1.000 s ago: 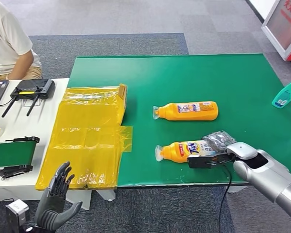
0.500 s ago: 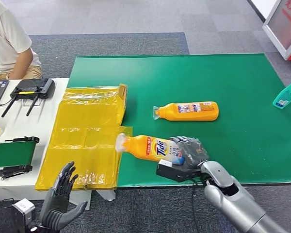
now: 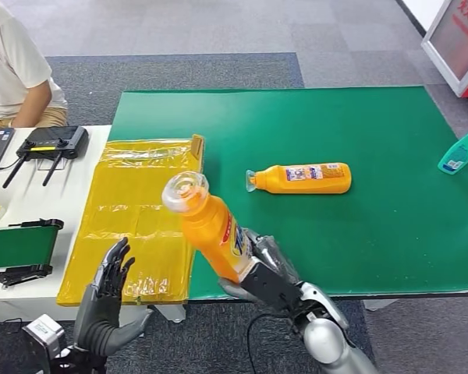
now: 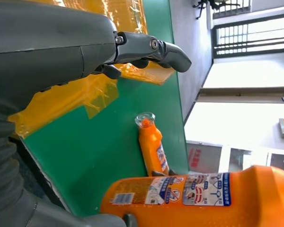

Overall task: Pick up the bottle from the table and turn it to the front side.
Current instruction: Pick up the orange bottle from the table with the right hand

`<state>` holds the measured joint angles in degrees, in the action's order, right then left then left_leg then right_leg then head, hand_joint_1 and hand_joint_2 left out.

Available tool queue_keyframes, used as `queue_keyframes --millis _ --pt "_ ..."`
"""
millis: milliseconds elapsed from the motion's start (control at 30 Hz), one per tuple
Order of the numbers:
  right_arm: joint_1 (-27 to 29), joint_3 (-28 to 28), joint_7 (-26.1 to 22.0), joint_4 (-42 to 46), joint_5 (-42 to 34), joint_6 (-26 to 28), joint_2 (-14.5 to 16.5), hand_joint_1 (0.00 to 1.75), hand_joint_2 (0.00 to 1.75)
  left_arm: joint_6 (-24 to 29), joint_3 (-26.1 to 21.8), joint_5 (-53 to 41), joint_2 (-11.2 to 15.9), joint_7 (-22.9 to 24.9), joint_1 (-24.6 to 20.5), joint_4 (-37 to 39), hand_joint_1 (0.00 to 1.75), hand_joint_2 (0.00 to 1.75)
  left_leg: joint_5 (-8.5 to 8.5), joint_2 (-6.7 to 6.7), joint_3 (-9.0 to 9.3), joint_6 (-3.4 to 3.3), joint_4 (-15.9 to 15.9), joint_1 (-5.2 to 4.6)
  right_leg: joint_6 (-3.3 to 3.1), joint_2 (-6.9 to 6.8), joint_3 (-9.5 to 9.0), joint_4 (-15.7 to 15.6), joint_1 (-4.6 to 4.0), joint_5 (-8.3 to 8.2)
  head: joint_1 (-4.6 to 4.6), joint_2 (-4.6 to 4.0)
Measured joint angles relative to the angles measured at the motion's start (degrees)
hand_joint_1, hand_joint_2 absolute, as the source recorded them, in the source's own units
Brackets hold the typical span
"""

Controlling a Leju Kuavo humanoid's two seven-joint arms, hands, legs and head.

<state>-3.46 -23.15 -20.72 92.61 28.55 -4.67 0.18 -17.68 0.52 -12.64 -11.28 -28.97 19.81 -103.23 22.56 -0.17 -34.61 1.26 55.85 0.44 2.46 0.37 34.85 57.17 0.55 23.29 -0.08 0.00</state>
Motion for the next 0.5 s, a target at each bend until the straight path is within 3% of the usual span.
queue_keyframes --millis 233,500 --pt "1.06 -2.7 -0.49 -2.46 -2.59 -3.68 1.2 1.75 1.75 2.76 6.31 -0.95 4.02 -0.51 -2.79 0.03 0.0 1.75 0.0 0.0 -0.01 0.0 0.0 0.0 0.0 0.0 0.0 0.0 0.0 0.0 0.01 0.0" --pt "1.02 -7.53 -1.88 -6.05 -1.99 -4.04 1.18 1.75 1.75 0.04 9.15 8.66 9.45 0.06 -5.28 0.09 0.0 1.75 0.0 0.0 -0.01 0.0 0.0 0.0 -0.02 0.0 0.01 0.0 -0.02 0.02 0.0 0.0"
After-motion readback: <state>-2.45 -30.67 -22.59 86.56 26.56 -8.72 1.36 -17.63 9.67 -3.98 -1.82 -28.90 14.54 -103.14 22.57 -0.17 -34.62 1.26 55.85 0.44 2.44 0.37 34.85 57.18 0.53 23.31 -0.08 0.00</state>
